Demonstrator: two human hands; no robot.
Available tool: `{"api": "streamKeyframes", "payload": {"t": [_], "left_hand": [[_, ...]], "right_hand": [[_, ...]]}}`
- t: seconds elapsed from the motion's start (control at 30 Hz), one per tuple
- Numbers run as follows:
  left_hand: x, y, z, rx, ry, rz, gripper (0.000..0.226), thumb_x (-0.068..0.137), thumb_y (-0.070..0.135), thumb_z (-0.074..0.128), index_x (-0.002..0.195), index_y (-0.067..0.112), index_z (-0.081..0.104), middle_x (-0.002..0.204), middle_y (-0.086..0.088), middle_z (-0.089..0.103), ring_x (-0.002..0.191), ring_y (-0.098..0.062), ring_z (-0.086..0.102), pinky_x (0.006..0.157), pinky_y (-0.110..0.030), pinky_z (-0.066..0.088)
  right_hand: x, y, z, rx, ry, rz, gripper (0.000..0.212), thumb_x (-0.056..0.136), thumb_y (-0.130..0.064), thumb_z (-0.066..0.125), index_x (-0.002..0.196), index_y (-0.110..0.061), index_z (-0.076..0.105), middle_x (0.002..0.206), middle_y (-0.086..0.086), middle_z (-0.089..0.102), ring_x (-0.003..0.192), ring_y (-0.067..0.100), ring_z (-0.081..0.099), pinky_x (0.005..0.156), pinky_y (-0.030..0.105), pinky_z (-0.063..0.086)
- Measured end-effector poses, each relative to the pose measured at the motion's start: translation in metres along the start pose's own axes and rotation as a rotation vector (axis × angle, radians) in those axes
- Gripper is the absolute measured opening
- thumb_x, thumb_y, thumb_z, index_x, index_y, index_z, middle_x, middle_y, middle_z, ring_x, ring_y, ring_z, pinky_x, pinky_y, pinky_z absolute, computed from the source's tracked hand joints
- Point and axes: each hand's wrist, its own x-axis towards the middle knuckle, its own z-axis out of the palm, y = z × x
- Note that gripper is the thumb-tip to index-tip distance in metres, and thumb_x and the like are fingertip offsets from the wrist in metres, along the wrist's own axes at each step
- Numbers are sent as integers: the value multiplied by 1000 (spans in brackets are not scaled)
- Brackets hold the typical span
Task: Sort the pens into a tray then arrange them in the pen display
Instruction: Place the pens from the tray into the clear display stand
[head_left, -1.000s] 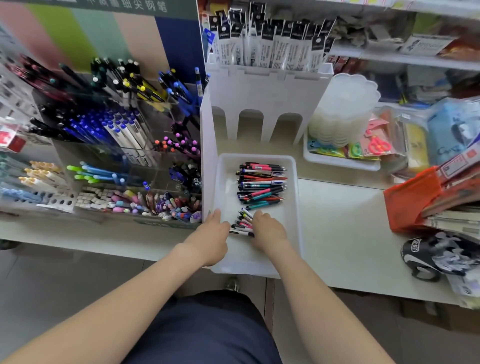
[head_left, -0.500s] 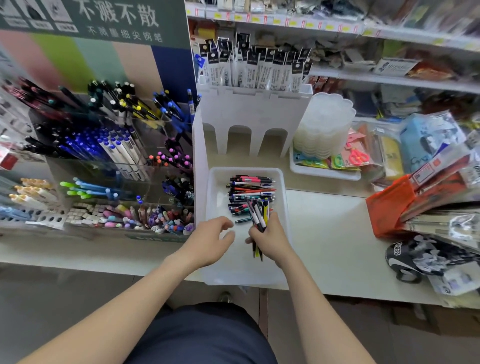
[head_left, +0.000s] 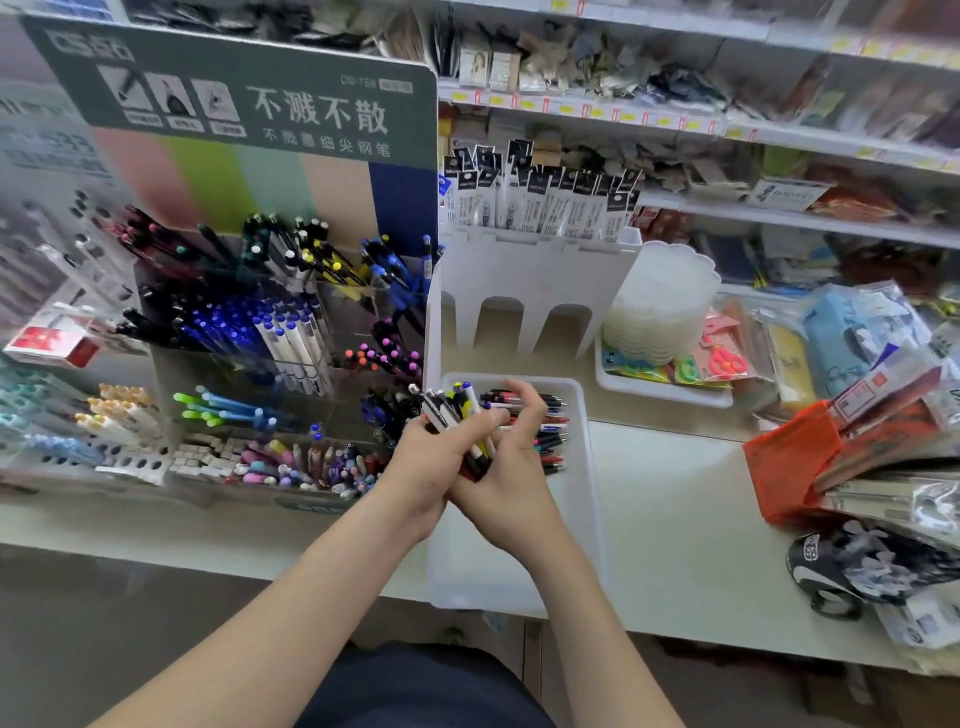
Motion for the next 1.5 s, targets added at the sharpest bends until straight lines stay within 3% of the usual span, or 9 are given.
{"api": "streamKeyframes", "payload": {"t": [0.13,0.23,0.37,0.63,0.77,1.07,1.17,1.3,1.5], "left_hand": [[-8,17,-8,0,39,110,13,96,15,77,100,3,76,100,-15,80,87,-33,77,81,-56,65],[-10,34,-21,1,84,237,15,97,22,76,92,9,74,96,-13,80,79,-44,73,71,-62,61],[-14,56,-38,-10,131,371,17,98,18,75,89,3,72,89,-16,77,78,-34,67,74,-55,58],[-26,71,-80,206,107,444,16,90,11,83,104,15,77,96,0,82,95,-14,78,91,-38,61],[-19,90,-104,258,73,411,14,96,21,79,107,14,74,88,-2,81,86,-19,79,86,-41,63],[-2,125,-170,452,-242,280,19,97,30,79,112,20,75,99,-4,81,94,-25,78,88,-45,63],[0,130,-187,486,-333,287,19,98,31,78,115,23,75,102,-1,81,97,-18,78,88,-37,61],[3,132,-210,531,-304,284,9,96,20,79,102,22,72,78,6,75,73,-8,69,69,-21,54],[11,126,-247,524,-109,203,16,97,15,76,108,6,69,85,-10,79,73,-25,76,70,-37,65]], "right_hand": [[-1,-5,0,178,-36,61,100,80,-15,88,150,-46,24,115,1,74,101,18,76,94,45,62],[-3,-7,5,490,-177,102,65,96,-12,66,151,-38,41,111,12,74,95,29,70,81,40,54],[9,-26,48,1039,38,504,36,100,-32,48,121,-10,66,103,19,69,82,27,60,71,38,44],[24,-82,117,974,180,612,38,111,-26,42,118,-10,76,114,15,79,107,29,75,95,44,55],[19,-90,132,621,153,572,38,105,-22,38,94,-12,73,87,8,73,76,20,62,68,35,47],[36,-114,154,253,339,18,25,106,-31,62,125,-29,77,118,-8,77,111,9,73,94,33,60],[43,-114,164,274,342,57,17,100,-27,74,115,-26,82,101,-5,81,98,18,77,88,41,64],[43,-114,173,250,337,16,19,106,-21,65,96,-16,80,76,-4,70,73,10,64,71,25,56],[43,-104,181,222,812,-104,18,114,-19,45,122,-15,61,101,-5,74,93,9,72,83,33,59]]}}
